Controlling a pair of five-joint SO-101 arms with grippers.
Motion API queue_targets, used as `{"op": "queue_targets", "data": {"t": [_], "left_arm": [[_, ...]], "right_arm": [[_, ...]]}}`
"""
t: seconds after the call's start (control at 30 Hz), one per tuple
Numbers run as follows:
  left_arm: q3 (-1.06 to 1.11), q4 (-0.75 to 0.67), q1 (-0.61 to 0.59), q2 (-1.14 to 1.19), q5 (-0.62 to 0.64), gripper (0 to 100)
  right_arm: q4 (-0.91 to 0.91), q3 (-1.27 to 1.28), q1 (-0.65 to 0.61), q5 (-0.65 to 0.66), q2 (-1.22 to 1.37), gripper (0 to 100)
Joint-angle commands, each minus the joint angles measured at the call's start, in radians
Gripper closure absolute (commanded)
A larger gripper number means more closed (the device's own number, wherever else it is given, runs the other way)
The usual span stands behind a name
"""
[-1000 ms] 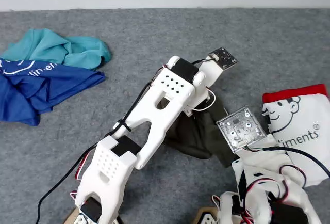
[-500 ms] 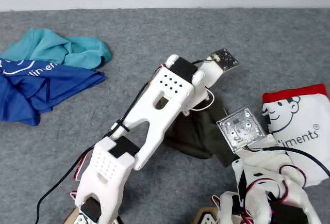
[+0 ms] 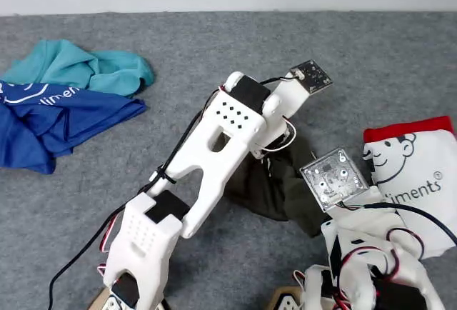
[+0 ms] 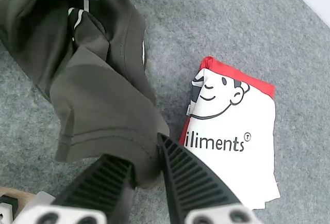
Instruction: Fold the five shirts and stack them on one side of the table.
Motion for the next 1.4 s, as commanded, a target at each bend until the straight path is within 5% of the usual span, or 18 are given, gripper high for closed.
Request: {"op": "queue_targets", "data": {"t": [0.0, 0.4, 0.63, 1.0, 1.17, 1.37], "left_arm": [[-0.038, 0.017, -0.006, 0.028, -0.011, 90], [-0.044, 0.011, -0.020, 0.049, -0.014, 99], [-0.136, 0.021, -0.141, 0.029, 0.008, 99], [-0.143, 0.018, -0.509, -0.331, 0.061, 99], [-0.148, -0.066, -0.680, -0.428, 0.166, 99], [-0.142, -0.245, -0.700, -0.374, 0.150, 99]], "right_arm": [[0.038, 0.002, -0.001, 0.002, 0.010, 98.9], [0.038, 0.002, -0.001, 0.002, 0.010, 98.9], [-0.005, 0.002, -0.001, -0.083, 0.015, 98.9], [-0.693, 0.000, -0.001, -0.391, 0.094, 99.0], [-0.908, -0.025, -0.001, -0.379, 0.318, 99.0], [-0.970, -0.247, -0.005, -0.308, 0.711, 99.0]]}}
